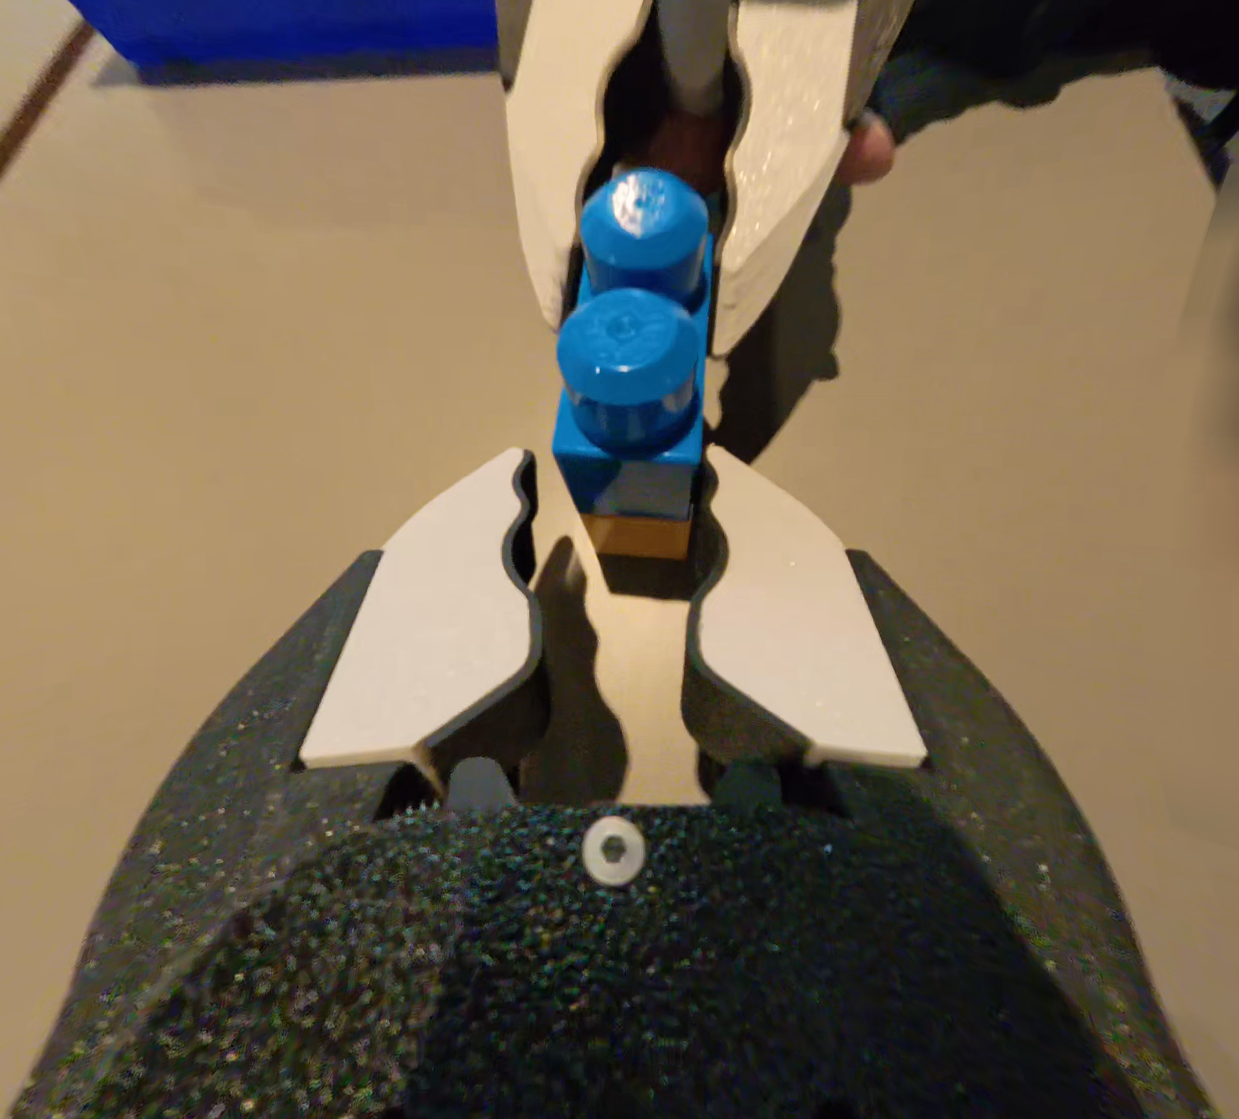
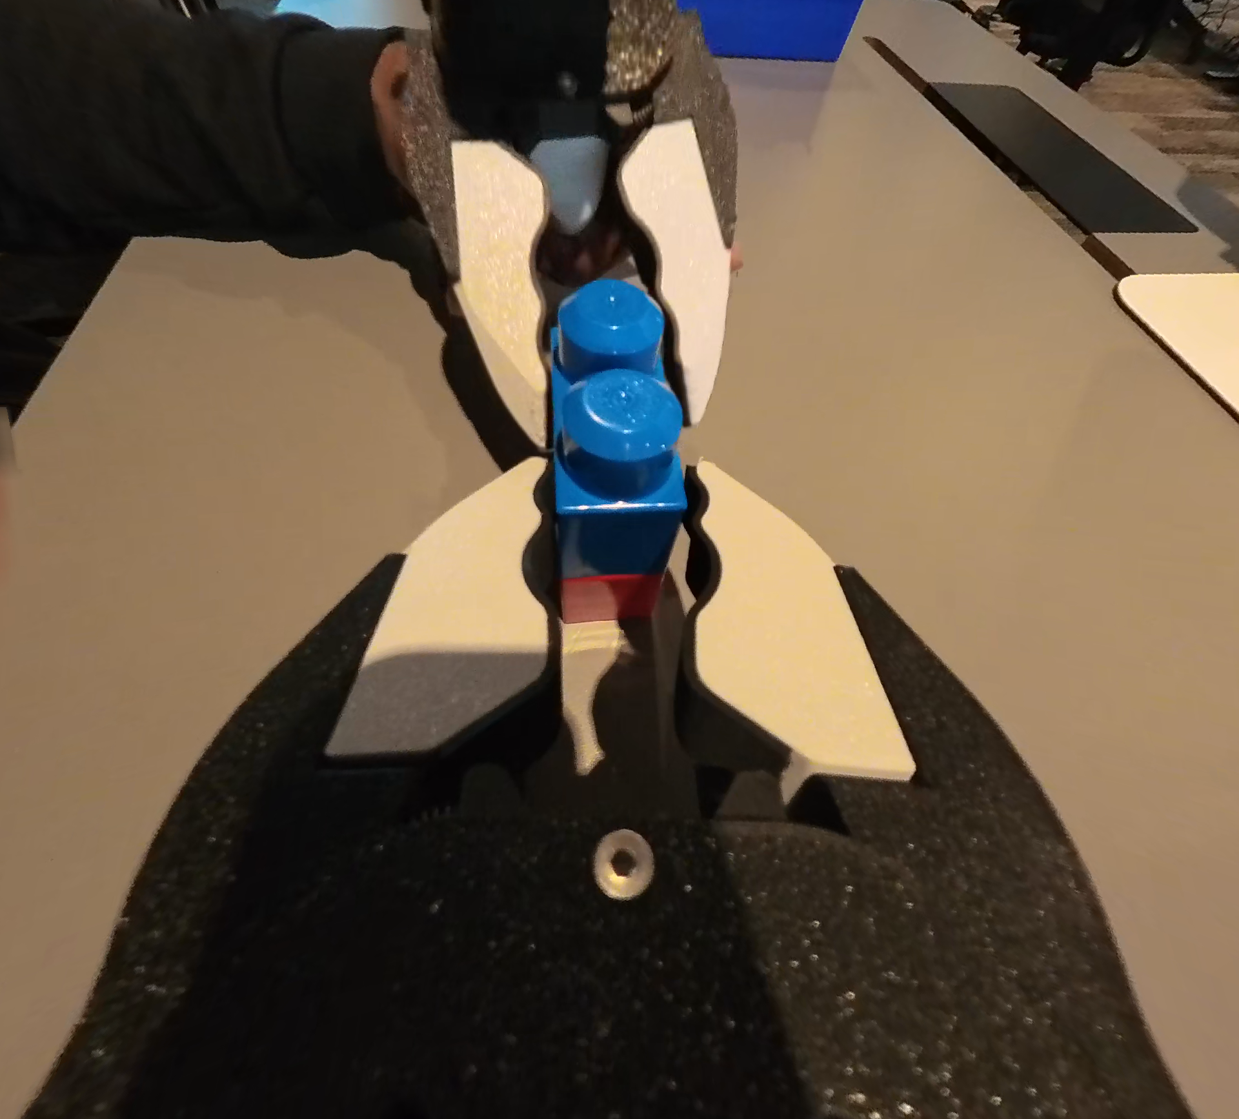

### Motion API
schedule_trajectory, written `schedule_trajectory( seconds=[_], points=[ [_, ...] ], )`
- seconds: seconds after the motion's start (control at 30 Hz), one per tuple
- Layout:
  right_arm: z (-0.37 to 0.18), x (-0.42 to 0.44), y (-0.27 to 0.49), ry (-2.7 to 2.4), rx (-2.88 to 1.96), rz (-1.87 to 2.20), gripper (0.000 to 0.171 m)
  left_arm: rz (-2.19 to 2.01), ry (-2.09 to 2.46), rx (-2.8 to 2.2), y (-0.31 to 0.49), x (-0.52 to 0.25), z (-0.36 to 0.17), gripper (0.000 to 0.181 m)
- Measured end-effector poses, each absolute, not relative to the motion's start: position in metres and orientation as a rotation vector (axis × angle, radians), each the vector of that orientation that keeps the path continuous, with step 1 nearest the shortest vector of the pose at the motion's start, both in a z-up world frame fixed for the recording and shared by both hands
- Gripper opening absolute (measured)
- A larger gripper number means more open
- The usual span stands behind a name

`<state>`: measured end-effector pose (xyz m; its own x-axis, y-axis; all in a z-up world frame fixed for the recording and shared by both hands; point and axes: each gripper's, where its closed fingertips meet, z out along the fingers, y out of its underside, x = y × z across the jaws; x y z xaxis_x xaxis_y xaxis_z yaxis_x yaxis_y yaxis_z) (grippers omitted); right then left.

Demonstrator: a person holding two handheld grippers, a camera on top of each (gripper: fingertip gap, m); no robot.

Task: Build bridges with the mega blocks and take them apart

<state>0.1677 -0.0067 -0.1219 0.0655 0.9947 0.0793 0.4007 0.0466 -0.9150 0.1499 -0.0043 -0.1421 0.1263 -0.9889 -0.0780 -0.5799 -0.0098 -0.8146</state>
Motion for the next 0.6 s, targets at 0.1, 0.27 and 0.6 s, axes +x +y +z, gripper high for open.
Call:
schedule_trajectory(
  seconds=[0.1,0.27,0.6],
  points=[
    [-0.122,0.168,-0.007,-1.465,-1.49,0.884,0.036,-0.765,1.499,-1.603,-0.007,0.156,-0.128,0.041],
    [-0.126,0.169,-0.007,-1.493,-1.503,0.869,0.036,-0.713,1.527,-1.621,-0.008,0.159,-0.136,0.037],
    [-0.174,0.181,-0.009,-1.741,-1.623,0.609,0.045,-0.723,1.512,-1.676,-0.008,0.158,-0.138,0.036]
  ],
)
